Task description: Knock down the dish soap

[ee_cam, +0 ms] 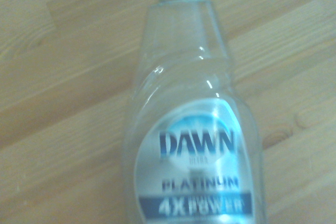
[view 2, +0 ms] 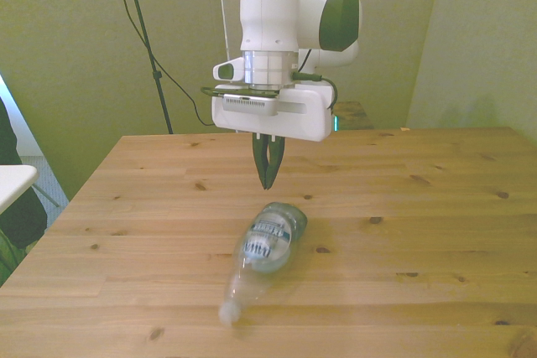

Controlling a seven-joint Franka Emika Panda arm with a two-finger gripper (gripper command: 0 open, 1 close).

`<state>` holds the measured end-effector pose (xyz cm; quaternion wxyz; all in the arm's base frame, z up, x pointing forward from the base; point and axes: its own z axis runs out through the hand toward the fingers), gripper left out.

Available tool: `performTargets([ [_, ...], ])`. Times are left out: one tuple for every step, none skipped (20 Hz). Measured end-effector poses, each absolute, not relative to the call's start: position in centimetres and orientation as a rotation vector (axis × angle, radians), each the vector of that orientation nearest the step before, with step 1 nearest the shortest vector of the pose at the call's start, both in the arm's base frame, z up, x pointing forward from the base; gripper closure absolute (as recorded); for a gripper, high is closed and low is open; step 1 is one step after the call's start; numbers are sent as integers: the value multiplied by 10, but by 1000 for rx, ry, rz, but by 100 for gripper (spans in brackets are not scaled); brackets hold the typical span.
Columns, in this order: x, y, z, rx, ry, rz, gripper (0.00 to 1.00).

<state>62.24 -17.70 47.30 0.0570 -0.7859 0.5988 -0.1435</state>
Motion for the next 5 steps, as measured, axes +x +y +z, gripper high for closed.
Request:
performTargets([
  [629,-177,474,-2370,1823,-443,100],
  [636,-176,475,-2361,1827,-451,100],
  [643,-174,475,-2353,1832,-458,100],
  [650,-172,475,-2348,1835,-461,100],
  [656,-170,475,-2343,1841,-461,100],
])
